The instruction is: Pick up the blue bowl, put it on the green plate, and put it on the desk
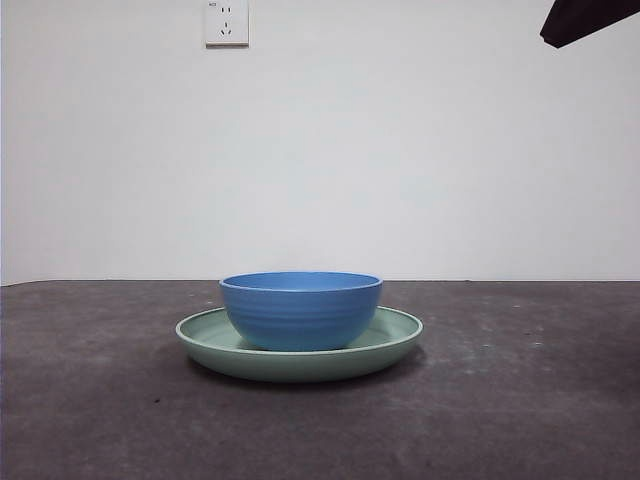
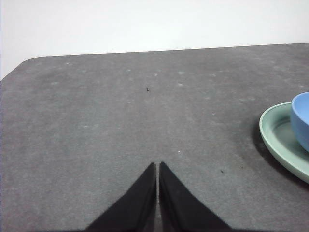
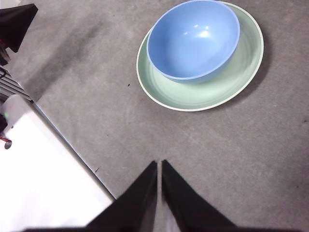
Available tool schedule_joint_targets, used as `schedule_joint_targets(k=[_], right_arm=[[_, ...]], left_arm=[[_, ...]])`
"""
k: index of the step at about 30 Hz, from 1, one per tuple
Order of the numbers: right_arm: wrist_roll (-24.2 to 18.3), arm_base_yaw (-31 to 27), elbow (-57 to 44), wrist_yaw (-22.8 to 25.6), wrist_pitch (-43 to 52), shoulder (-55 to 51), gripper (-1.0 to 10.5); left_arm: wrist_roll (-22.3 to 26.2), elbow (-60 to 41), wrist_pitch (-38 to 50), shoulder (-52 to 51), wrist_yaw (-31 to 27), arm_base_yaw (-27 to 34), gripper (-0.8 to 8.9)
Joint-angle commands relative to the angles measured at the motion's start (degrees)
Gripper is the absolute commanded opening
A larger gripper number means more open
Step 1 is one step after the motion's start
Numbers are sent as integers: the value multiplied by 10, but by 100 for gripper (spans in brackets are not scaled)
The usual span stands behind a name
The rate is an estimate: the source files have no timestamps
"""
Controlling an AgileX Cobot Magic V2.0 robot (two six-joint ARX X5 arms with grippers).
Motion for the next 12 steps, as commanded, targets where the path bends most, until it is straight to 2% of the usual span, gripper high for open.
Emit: schedule_joint_targets(k=[1,4,7,9,12], right_arm=[[-5,5,2,0,6,4,8],[-5,4,2,-1,7,-1,8],[-49,-9,2,21,10,-19,8],[-67,-27,0,34,31,-36,8],[-65,-64,-23,34,105,-78,8]], left_arm=[[-1,-12,-4,-1,0,1,8],[-1,-12,-4,-1,0,1,8],[-1,-12,-5,-1,0,1,8],[-1,-12,-5,-1,0,1,8],[-1,-12,-5,-1,0,1,8]])
